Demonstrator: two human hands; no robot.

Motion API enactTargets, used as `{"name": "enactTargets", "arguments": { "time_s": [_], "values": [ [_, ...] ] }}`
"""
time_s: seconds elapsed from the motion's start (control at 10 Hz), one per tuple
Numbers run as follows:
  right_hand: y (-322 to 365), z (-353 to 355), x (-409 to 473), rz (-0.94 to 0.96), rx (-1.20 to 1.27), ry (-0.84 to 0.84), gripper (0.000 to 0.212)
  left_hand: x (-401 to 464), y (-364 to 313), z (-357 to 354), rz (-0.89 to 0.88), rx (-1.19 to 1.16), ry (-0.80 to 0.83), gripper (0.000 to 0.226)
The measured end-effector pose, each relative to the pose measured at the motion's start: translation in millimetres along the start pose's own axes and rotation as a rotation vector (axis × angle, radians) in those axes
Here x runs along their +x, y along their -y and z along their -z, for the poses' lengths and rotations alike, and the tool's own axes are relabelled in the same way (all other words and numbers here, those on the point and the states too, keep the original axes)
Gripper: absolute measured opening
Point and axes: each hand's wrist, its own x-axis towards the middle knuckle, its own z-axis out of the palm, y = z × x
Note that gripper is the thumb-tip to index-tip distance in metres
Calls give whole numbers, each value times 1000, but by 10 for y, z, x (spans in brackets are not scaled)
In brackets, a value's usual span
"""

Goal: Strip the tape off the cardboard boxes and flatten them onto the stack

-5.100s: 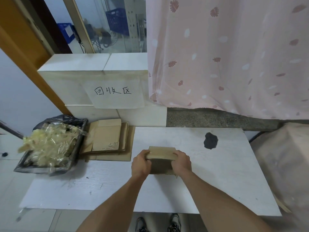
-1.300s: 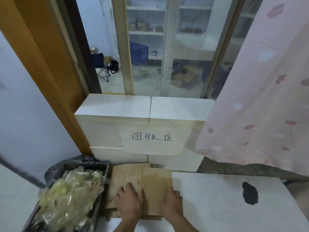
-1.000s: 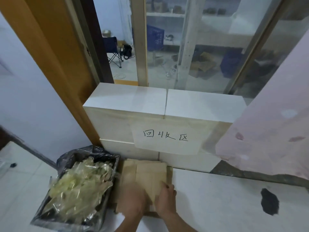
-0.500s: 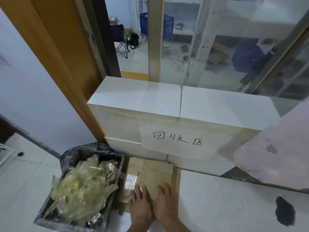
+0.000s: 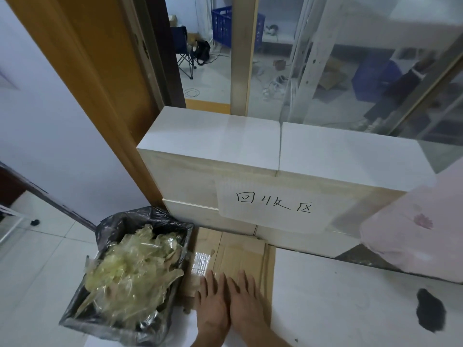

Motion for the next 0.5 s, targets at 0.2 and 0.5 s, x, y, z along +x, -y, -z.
{"name": "enactTargets", "arguments": {
  "time_s": [0.2,0.5],
  "values": [
    [-17,-112,-256,3,-43,9,54,-293,-64,-88,-29,5,61,63],
    [-149,-302,-863,-33,58,-45,50,-876,-119,-118,-86,32,145,64]
  ]
}}
